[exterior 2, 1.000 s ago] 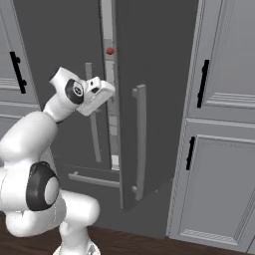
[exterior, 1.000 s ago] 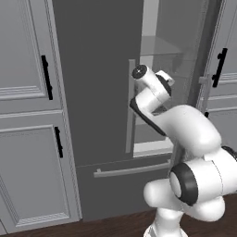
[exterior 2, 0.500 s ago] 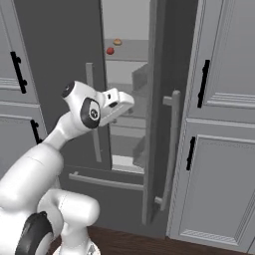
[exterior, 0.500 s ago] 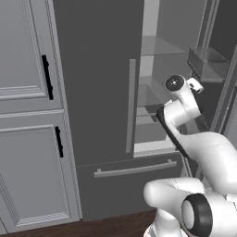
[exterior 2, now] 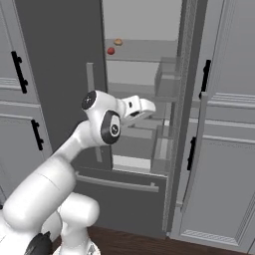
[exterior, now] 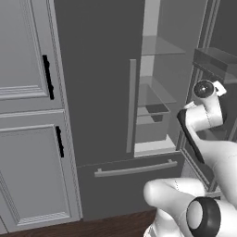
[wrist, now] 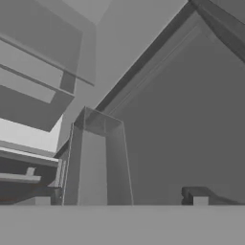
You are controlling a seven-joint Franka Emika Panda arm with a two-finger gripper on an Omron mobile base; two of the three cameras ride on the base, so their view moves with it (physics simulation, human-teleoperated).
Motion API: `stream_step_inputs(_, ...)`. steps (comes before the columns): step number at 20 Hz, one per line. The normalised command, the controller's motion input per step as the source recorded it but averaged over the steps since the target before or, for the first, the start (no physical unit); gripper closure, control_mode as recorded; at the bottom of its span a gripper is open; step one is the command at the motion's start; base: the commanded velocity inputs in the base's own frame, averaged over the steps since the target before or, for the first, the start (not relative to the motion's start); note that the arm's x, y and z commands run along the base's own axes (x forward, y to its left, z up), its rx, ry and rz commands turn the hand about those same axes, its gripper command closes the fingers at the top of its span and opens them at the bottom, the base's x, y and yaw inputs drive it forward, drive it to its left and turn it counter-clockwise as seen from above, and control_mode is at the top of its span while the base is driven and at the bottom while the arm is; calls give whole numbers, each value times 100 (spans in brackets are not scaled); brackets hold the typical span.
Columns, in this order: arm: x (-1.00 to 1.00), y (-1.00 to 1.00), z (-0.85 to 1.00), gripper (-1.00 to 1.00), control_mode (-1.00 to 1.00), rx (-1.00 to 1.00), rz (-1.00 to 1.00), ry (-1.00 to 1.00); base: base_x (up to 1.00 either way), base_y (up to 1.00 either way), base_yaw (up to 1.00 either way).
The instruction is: Take the strawberry from the fridge and place it on top of the pancake, located on the dining counter.
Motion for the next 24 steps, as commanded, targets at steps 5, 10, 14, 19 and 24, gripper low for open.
stream_step_inputs(5,-27,-9,19,-100,-100,1,0,-9,0,0,0)
stream_step_inputs(10,-39,71,2,-100,-100,0,0,-1,0,0,0)
stream_step_inputs(14,-29,85,0,-100,-100,9,0,0,0,0,0)
stream_step_inputs(19,-12,87,0,-100,-100,20,1,0,0,0,0)
stream_step_inputs(24,1,82,1,-100,-100,25,0,1,0,0,0)
